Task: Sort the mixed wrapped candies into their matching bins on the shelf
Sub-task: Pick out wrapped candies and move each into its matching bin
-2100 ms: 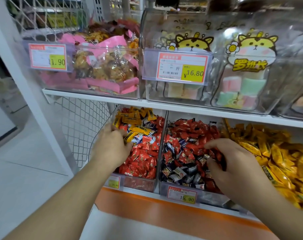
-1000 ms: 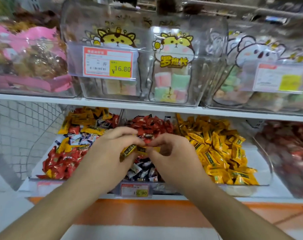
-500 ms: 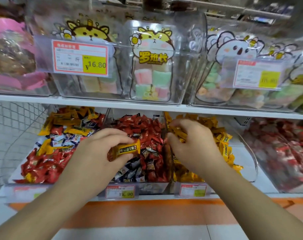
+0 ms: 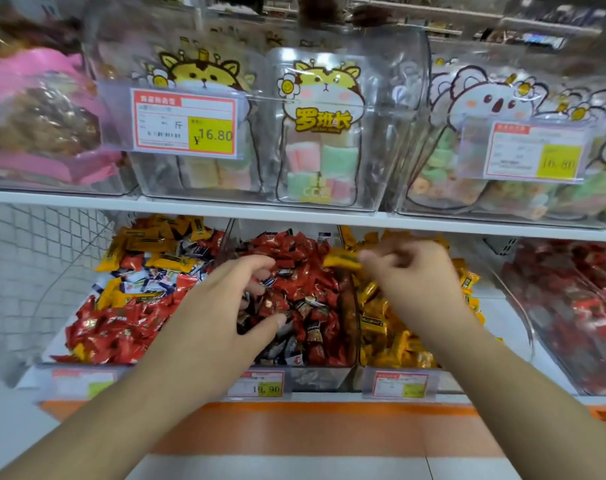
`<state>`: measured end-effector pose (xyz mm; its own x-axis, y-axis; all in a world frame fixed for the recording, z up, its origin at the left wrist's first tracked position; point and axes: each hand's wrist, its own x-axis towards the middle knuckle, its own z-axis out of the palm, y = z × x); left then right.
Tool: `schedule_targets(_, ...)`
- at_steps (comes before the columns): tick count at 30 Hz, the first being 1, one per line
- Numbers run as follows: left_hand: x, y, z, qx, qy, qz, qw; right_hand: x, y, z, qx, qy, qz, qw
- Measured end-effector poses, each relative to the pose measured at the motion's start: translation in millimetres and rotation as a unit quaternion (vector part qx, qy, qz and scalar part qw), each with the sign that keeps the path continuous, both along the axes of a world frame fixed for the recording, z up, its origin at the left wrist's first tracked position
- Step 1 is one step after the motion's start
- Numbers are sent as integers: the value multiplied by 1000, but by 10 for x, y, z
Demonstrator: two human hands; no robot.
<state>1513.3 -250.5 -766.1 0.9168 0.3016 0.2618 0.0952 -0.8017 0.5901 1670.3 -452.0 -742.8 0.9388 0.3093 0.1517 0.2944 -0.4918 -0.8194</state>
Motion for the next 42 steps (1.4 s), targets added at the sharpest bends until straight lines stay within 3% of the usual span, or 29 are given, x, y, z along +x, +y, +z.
schedule_targets(3, -49, 103, 0, 25, 17, 7, 1000, 249, -145, -52, -152, -87, -112, 978)
schedule_targets(6, -87, 221, 25, 40, 24, 13, 999, 192, -105, -53, -273, -119, -96, 950)
schedule_targets(15, -24, 1001, -242, 70, 16, 143, 987, -314, 325, -140, -212, -174, 118, 954)
schedule_targets(22, 223, 1430, -443, 204, 91, 151, 963, -408, 480, -190, -180, -168, 138, 959)
schedule_targets(27, 224, 1503, -457, 214, 55, 185, 958, -399, 485, -266, -185, -171, 139, 958)
schedule_targets(31, 99, 1412, -309, 166, -2, 174, 971, -416, 512, -254, -178, -167, 143, 959)
schedule_targets(35, -48, 1135, -43, 86, -29, 96, 991, -485, 535, -251, -162, -170, 166, 958)
schedule_targets(40, -70, 505, 130, -60, -18, -17, 998, -540, 508, -192, -23, 24, 218, 975)
schedule_targets(42, -39, 306, 99, -88, -1, -54, 995, -514, 458, -158, -12, 51, 234, 971)
